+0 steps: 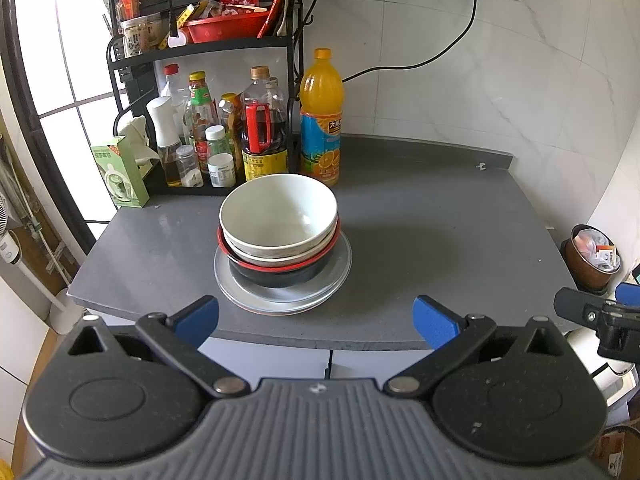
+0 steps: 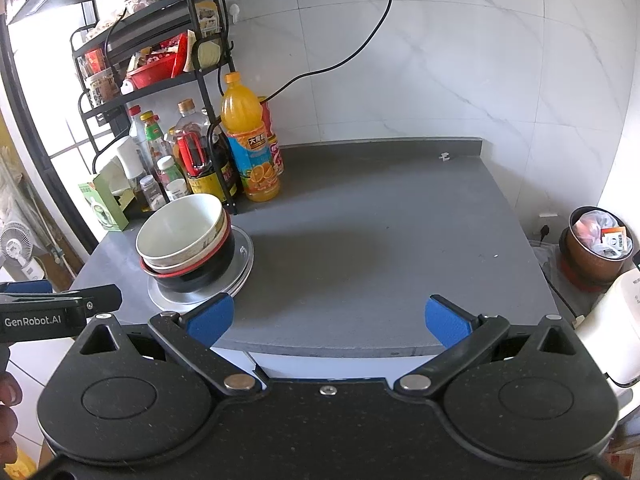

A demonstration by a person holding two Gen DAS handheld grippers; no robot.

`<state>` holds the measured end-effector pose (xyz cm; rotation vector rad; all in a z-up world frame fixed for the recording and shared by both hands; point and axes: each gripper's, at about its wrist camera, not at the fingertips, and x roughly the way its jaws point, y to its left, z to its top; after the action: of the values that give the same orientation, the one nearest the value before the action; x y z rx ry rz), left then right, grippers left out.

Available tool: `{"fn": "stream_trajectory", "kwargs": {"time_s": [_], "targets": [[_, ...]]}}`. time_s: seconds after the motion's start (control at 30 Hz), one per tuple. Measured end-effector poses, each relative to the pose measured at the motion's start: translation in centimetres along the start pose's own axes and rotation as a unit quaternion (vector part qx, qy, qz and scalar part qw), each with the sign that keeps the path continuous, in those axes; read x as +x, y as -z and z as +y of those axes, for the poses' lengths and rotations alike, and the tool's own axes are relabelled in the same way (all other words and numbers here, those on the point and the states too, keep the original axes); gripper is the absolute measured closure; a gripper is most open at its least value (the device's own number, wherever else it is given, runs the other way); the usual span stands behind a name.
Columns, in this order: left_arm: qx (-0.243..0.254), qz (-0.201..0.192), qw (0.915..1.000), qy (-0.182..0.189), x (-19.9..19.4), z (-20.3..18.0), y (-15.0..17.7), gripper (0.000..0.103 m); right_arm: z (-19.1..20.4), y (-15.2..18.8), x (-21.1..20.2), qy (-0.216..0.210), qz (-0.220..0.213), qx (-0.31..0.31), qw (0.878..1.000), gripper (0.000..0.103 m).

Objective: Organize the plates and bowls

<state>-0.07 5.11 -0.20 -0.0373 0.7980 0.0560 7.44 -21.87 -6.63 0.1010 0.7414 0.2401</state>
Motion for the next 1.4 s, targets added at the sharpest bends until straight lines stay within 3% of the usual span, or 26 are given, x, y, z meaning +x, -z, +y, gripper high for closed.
{"fn": "stream_trajectory", "kwargs": {"time_s": [1.4], "targets": [[-0.004,0.0,1.0,0.009,0.72,-0.04,-0.22,0.001,-0.16,0.06,0.11,0.018,0.001,-0.008,1.0,0.0]]}}
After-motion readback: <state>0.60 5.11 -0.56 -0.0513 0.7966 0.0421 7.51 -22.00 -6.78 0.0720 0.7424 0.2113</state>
